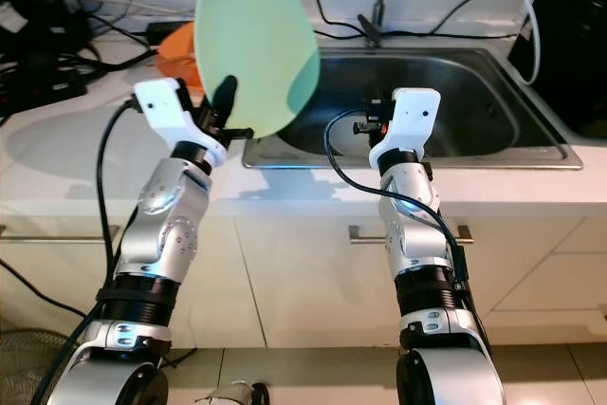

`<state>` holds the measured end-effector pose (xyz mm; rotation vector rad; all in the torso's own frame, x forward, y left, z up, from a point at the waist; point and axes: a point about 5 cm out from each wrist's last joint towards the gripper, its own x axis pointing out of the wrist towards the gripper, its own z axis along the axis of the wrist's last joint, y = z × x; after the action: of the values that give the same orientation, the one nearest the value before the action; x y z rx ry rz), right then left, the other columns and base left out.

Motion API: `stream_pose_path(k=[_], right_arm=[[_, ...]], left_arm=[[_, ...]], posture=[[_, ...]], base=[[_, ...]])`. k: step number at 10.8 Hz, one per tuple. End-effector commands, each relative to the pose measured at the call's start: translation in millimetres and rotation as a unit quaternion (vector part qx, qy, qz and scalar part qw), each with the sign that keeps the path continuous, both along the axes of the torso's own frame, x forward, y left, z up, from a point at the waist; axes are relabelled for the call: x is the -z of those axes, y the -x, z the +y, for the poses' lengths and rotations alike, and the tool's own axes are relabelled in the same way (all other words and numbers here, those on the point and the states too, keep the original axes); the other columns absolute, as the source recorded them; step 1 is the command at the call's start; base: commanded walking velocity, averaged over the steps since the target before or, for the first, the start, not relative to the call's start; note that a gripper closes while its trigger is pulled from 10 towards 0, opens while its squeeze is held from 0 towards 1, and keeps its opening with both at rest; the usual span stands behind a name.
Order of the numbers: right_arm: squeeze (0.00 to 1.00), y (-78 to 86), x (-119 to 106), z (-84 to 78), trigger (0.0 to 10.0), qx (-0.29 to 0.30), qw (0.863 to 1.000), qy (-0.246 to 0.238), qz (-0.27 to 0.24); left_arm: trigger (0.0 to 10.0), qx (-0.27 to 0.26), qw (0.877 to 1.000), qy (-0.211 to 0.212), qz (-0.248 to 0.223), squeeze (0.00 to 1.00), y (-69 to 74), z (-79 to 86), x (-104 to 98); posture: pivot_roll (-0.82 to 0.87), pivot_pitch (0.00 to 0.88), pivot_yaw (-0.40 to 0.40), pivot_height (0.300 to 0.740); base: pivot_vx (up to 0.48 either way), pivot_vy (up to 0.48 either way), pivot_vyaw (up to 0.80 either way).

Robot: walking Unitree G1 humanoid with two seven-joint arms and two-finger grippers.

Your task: Kitchen organization

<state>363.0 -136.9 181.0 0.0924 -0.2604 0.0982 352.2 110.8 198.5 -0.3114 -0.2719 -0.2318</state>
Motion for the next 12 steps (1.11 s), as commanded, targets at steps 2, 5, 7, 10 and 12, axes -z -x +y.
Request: stream_pose_path(k=[2,5,7,10,12], right_arm=[[0.0,-0.2,-2.1,-0.3,10.0,-0.001,1.0,-0.009,-0.002],[0.0,-0.2,-2.2,-0.8,10.0,0.001,1.0,-0.006,-0.003],[0.0,-0.5,-2.6,-1.8,10.0,0.004,1.0,0.0,-0.004],[0.0,-0.5,-2.5,-2.1,10.0,0.005,1.0,-0.002,-0.004],[0.0,-0.4,-2.1,-2.4,10.0,0.005,1.0,-0.002,-0.004]], left_arm=[[10.0,0.003,1.0,-0.003,-0.023,0.0,0.3,-2.8,-9.4],[10.0,0.002,1.0,-0.005,-0.021,0.0,0.0,-2.9,-8.6],[10.0,0.002,1.0,-0.005,-0.02,0.0,-0.2,-3.1,-8.2],[10.0,0.001,1.0,-0.007,-0.018,0.0,-0.7,-2.9,-7.4],[10.0,0.0,1.0,-0.008,-0.017,0.0,-0.6,-2.3,-7.0]], posture=[[0.09,0.0,0.031,0.74],[0.09,0.0,0.03,0.74],[0.09,0.0,0.032,0.74],[0.09,0.0,0.03,0.74],[0.09,0.0,0.031,0.74]], base=[[0.0,0.0,0.0],[0.0,0.0,0.0],[0.126,0.0,0.0],[0.29,0.0,0.0],[0.319,0.0,0.0]])
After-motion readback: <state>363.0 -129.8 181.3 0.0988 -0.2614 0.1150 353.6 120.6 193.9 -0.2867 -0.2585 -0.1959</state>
